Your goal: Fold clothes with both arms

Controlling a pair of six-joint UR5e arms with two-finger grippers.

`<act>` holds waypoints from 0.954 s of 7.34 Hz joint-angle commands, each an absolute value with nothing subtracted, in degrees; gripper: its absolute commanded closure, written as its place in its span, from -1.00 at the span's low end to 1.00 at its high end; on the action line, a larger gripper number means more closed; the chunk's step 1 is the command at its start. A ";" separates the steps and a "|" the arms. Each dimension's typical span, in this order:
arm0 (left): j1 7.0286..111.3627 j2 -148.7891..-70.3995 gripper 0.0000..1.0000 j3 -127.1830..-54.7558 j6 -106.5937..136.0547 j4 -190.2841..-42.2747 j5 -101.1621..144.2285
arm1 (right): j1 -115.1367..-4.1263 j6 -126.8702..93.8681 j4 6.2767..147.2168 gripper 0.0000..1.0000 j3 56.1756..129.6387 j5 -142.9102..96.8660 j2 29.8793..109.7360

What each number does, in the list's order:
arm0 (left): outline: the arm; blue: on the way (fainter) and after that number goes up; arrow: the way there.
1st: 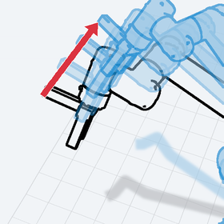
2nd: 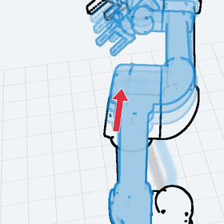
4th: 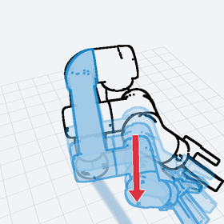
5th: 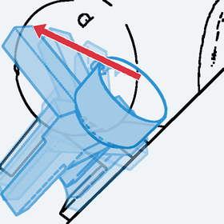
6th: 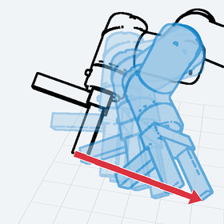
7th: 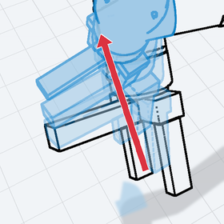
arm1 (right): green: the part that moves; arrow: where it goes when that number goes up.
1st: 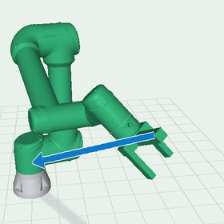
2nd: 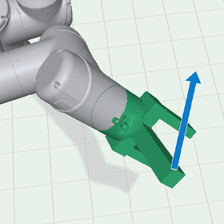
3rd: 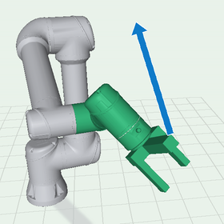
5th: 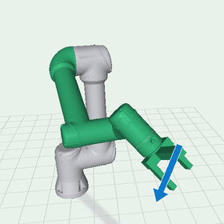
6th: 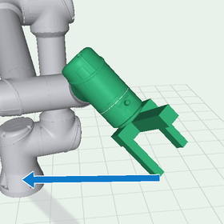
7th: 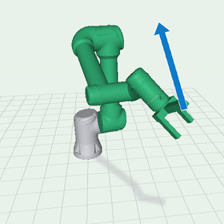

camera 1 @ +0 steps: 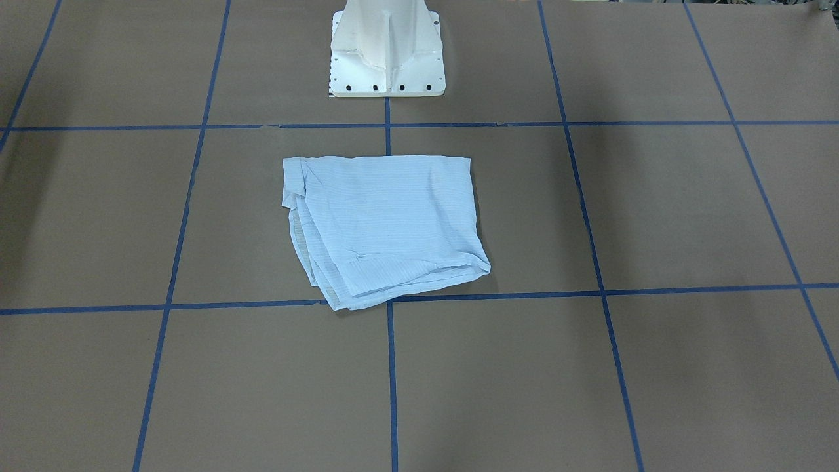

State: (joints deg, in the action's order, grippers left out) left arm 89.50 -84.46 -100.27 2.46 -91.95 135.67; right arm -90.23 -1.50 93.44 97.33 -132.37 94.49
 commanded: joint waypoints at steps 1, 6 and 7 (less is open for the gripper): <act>89.47 -84.46 -1.00 -100.28 2.46 -91.85 135.70 | -90.18 -0.18 97.73 -1.00 99.67 -132.63 94.57; 89.47 -84.46 -1.00 -100.20 2.46 -91.93 135.79 | -90.09 -0.53 97.21 -1.00 98.88 -133.16 94.57; 89.47 -84.46 -1.00 -100.20 2.46 -92.02 135.79 | -90.09 -0.70 97.21 -1.00 98.79 -132.98 94.57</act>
